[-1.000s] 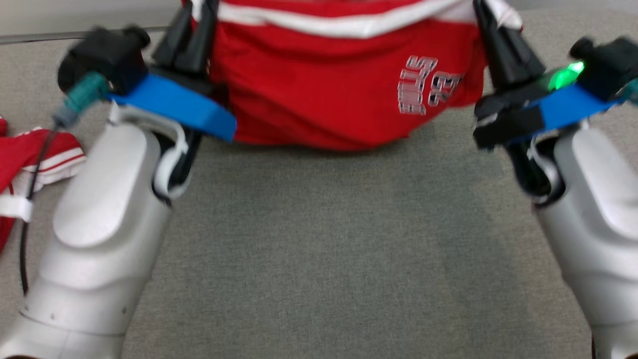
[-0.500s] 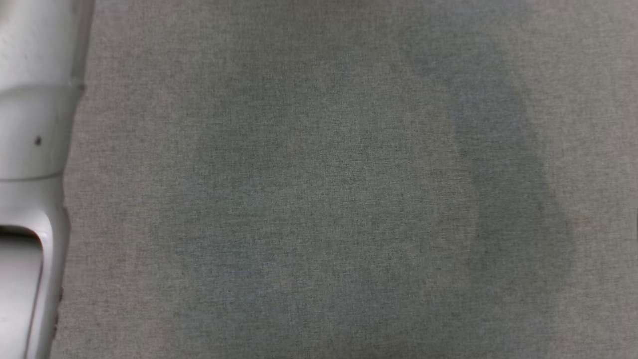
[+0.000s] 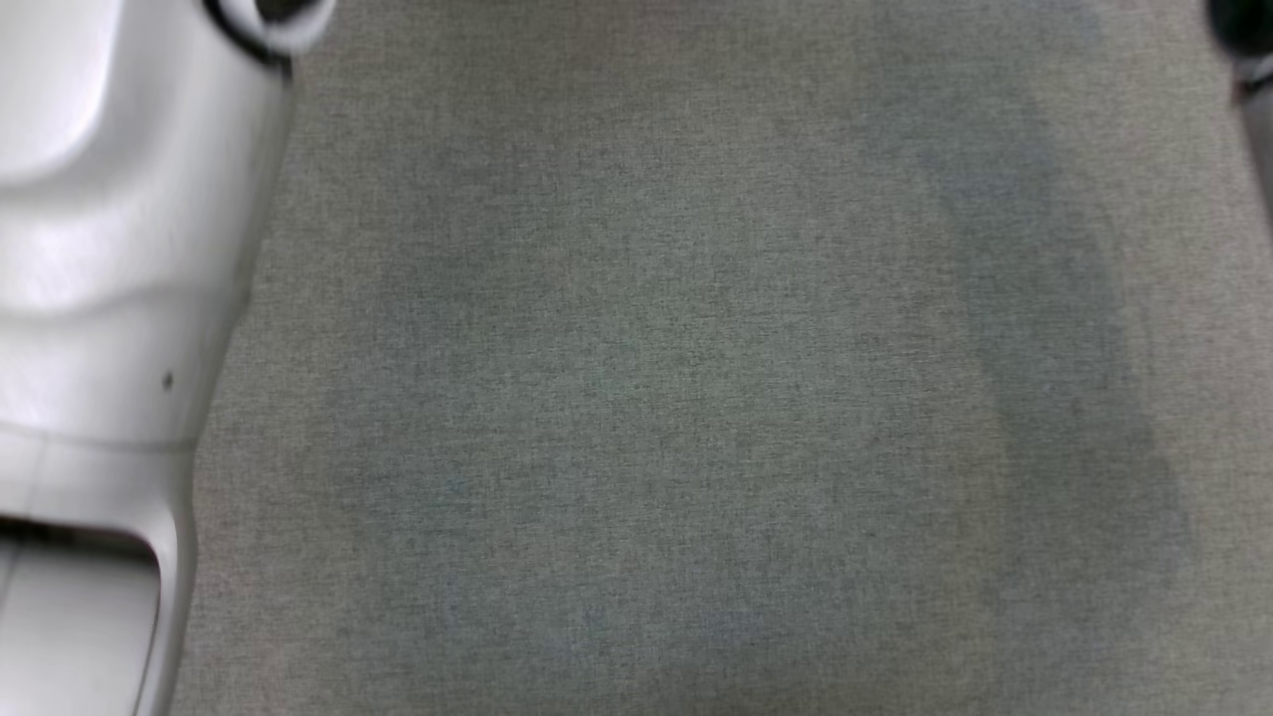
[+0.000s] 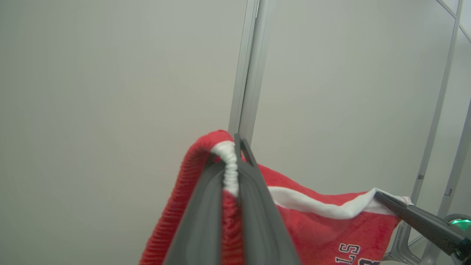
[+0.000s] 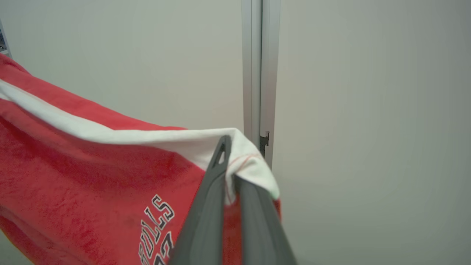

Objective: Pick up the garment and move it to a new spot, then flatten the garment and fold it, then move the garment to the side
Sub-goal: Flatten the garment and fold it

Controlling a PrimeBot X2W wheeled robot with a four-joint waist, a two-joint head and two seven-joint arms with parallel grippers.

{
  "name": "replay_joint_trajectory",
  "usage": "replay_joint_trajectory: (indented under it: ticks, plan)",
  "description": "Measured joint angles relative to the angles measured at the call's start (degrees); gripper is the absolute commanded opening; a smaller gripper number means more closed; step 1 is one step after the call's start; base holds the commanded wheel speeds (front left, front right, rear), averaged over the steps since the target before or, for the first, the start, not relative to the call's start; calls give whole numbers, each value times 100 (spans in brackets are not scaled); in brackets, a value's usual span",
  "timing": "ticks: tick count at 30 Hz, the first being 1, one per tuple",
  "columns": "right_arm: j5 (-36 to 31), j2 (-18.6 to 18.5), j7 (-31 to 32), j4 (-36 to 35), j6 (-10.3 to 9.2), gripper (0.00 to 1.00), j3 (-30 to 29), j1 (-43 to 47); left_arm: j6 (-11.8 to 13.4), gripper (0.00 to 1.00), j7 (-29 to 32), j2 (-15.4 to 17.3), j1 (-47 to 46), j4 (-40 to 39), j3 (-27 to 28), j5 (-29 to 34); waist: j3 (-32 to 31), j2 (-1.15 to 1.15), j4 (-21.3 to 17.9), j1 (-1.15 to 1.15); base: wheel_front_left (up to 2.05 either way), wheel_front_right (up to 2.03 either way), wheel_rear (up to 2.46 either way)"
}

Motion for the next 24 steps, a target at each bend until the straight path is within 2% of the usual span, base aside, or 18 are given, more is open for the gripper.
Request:
replay_joint_trajectory:
  ticks: [5, 8, 9, 10, 16, 24]
  plan:
    - [-100, -18, -7, -636, 0, 0, -37, 1363, 0, 0, 0, 104, 1443, -469, 43, 179, -203, 0, -36, 0, 0, 0, 0]
    - [-175, -5, -7, -1026, 0, 0, -119, 2235, 0, 0, -1, 45, 2284, -799, 42, 296, -409, 0, -16, -1, 0, 0, 0]
    - [-175, -5, -7, -1026, 0, 0, -119, 2235, 0, 0, -1, 45, 2284, -799, 42, 296, -409, 0, -16, -1, 0, 0, 0]
    - [-232, 10, -7, -1282, 0, 0, -192, 2774, 0, 0, 1, -2, 2878, -973, 99, 342, -556, 0, -5, -1, 0, 0, 0]
    - [-330, 69, -8, -1826, 0, 0, -280, 4210, 0, 0, 0, -118, 4484, -1501, 286, 563, -1014, 0, 3, -3, 0, 0, 0]
    - [-341, 9, -8, -2241, 0, 0, -355, 5611, 15, 0, 0, -163, 5927, -1850, 375, 657, -1569, 0, 77, -3, 0, 0, 0]
